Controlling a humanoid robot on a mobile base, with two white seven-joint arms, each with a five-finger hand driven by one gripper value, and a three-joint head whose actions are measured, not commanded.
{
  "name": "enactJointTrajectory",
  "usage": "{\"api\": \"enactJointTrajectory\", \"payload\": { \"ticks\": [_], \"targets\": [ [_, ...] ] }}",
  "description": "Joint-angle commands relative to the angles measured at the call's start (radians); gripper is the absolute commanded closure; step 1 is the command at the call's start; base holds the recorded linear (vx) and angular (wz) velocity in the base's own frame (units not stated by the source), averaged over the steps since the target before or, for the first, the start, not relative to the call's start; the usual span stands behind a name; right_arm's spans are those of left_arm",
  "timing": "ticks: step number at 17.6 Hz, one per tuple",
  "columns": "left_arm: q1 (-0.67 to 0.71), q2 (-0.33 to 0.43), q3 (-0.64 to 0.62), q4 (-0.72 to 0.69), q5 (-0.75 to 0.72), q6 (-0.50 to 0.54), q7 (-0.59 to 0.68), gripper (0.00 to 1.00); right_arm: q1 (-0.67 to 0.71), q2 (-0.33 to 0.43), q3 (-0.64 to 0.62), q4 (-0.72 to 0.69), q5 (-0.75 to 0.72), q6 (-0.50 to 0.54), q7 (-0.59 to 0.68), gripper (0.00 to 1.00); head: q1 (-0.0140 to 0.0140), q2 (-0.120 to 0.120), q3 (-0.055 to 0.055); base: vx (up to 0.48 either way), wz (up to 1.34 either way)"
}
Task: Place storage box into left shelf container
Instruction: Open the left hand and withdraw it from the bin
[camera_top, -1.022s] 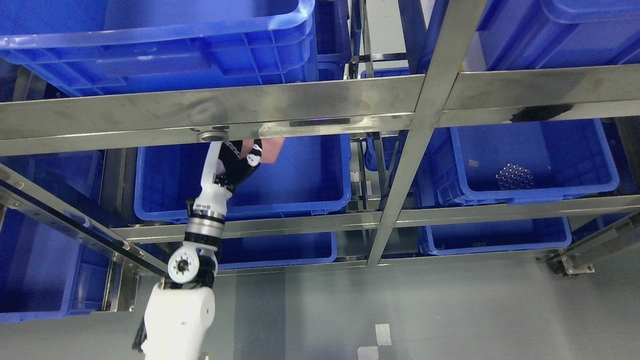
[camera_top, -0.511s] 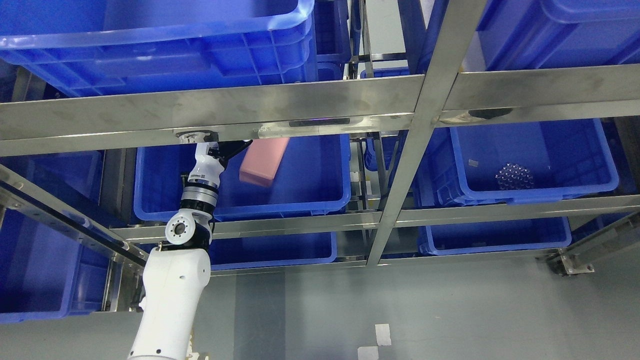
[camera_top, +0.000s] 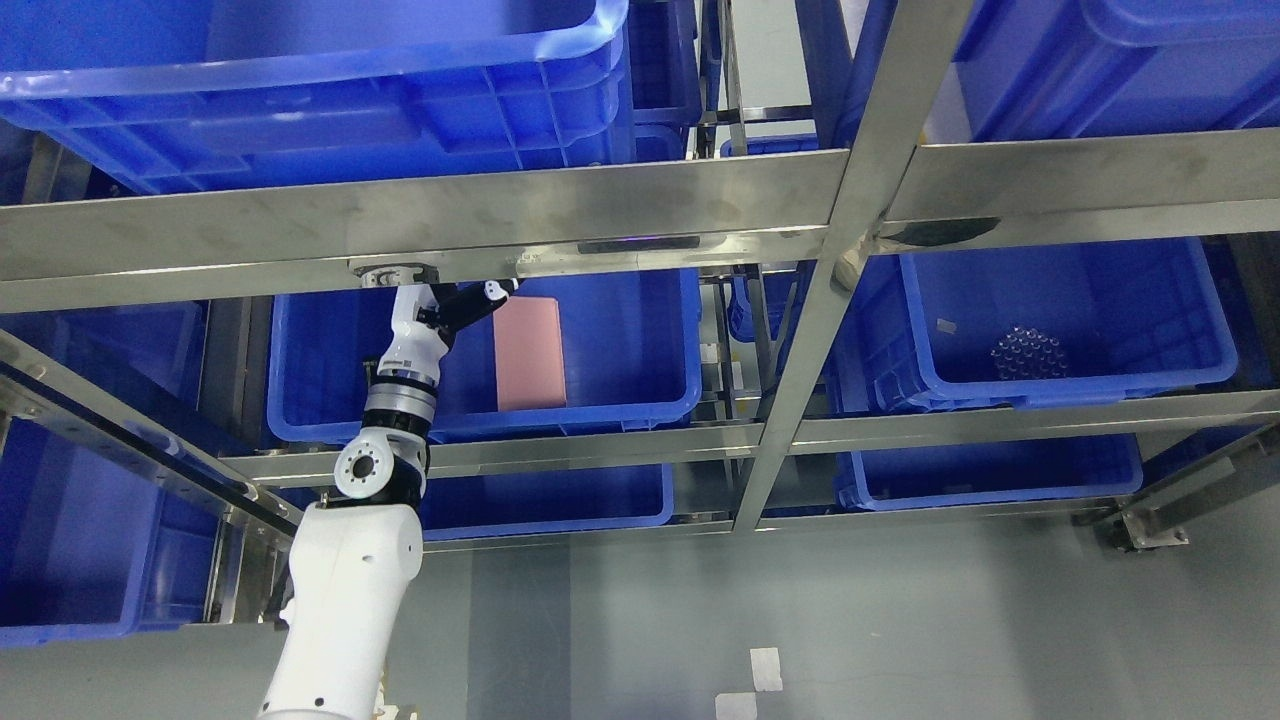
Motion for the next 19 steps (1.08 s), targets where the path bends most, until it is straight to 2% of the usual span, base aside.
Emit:
{"api": "enactJointTrajectory", "payload": {
  "ticks": [1, 5, 7, 11, 15, 19],
  "targets": [
    [0.201, 0.018, 0.037, -0.389, 0.000, 0.010, 0.011, 0.01, -0.006, -0.017, -0.003, -0.017, -0.002, -0.001, -0.006, 0.00, 0.0000, 0.000, 0.000, 0.000, 0.00],
    [0.369, 0.018, 0.034, -0.747, -0.002, 0.039, 0.041, 0.01, -0.006, -0.017, -0.003, -0.017, -0.002, -0.001, -0.004, 0.00, 0.0000, 0.000, 0.000, 0.000, 0.00],
    [0.424, 0.018, 0.034, -0.830, -0.002, 0.068, 0.041, 0.00, -0.006, -0.017, -0.003, -0.017, -0.002, -0.001, -0.006, 0.00, 0.0000, 0.000, 0.000, 0.000, 0.00],
    [0.477, 0.018, 0.151, -0.829, 0.001, 0.083, 0.038, 0.00, -0.006, -0.017, -0.003, -0.017, -0.002, -0.001, -0.004, 0.00, 0.0000, 0.000, 0.000, 0.000, 0.00],
    [0.472, 0.018, 0.176, -0.827, 0.008, 0.161, 0.039, 0.00, -0.006, -0.017, -0.003, -0.017, -0.002, -0.001, -0.006, 0.00, 0.0000, 0.000, 0.000, 0.000, 0.00],
    [0.472, 0.018, 0.165, -0.827, 0.008, 0.175, 0.038, 0.00, -0.006, -0.017, -0.003, -0.017, -0.002, -0.001, -0.006, 0.00, 0.0000, 0.000, 0.000, 0.000, 0.00]
  ]
}}
